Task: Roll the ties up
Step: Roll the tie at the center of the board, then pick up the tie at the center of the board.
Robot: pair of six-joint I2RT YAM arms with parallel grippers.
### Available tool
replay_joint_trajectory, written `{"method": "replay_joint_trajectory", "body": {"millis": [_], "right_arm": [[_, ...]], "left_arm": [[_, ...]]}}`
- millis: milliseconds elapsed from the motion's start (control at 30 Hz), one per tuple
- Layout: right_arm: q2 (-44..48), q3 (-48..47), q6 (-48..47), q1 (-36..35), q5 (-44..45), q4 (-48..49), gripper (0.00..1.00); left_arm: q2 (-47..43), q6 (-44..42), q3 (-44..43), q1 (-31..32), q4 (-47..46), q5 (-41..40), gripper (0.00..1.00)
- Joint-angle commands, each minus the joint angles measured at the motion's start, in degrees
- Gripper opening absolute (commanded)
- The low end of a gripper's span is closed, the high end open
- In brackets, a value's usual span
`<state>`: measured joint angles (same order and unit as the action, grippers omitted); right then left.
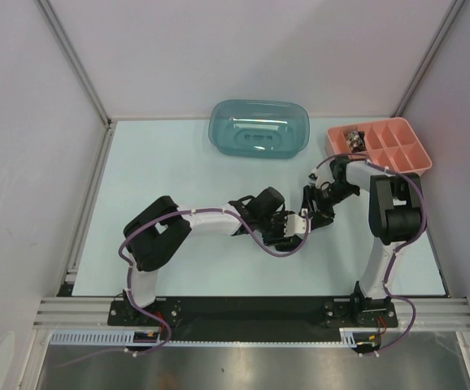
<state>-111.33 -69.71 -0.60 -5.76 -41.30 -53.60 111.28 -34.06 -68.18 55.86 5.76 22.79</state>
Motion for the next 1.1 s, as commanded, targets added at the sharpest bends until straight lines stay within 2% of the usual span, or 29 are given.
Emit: {"method": "replay_joint_trajectory", "body": {"millis": [0,200,533,700,1067], "right_arm": [[2.69,0.45,-1.51,2.42,-4.22,-1.68,0.65],[1.12,6.94,1.92,0.84,-5.28,3.50,0.76],[-0.73,9.42,7.80,-3.11,-7.83,14.22,0.73],[-0.56,9.77,10.00,-4.00,-12.31,17.83,0.72],[4.98,13.02,2.54,0.22,-17.94,16.07,0.79]], "left_arm": [[2.36,-0.65,-0.02,0.83,6.19,-1.61,0.17],[2.09,-0.65,0.33,0.92,6.28,-1.78,0.16],[1.92,-0.30,1.03,0.92,6.37,-1.52,0.16],[2.09,-0.30,0.95,0.92,6.37,-1.69,0.15],[2.44,0.05,1.91,0.83,6.55,-1.52,0.14]]}}
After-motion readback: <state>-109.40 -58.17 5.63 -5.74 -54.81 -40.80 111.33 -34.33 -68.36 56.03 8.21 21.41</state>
